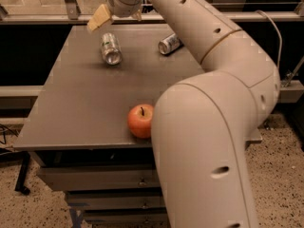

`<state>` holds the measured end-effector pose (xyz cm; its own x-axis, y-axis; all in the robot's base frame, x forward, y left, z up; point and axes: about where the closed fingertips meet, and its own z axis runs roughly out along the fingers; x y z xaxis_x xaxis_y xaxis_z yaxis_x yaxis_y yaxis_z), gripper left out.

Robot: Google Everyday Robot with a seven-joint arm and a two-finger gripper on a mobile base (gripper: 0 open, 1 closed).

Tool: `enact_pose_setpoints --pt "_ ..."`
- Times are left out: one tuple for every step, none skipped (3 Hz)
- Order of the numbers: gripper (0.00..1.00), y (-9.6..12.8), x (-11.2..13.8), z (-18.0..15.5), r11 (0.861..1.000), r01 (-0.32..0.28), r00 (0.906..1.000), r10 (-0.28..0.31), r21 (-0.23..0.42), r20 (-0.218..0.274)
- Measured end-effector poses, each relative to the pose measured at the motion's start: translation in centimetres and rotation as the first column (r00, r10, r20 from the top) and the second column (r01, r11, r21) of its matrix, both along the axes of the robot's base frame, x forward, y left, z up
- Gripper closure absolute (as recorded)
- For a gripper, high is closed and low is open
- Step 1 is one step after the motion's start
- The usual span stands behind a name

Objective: Place 7up can upright

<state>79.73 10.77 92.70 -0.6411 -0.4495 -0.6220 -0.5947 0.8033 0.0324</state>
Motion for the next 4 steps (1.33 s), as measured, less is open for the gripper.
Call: enact_pose_setpoints --pt "0.00 1.8 0.9 -1.5 1.000 0.018 0.9985 -0.018 -0.010 -0.052" --pt "0.00 2.8 1.3 -3.7 0.998 0.038 0.9933 -0.044 -0.056 -0.107" --pt "0.00 3.1 1.4 -5.4 0.992 0.054 0.9860 -0.071 -0.118 -0.151" --pt "0.00 3.1 1.2 -6.4 0.983 0.057 0.9803 -0.088 -0.173 -0.176"
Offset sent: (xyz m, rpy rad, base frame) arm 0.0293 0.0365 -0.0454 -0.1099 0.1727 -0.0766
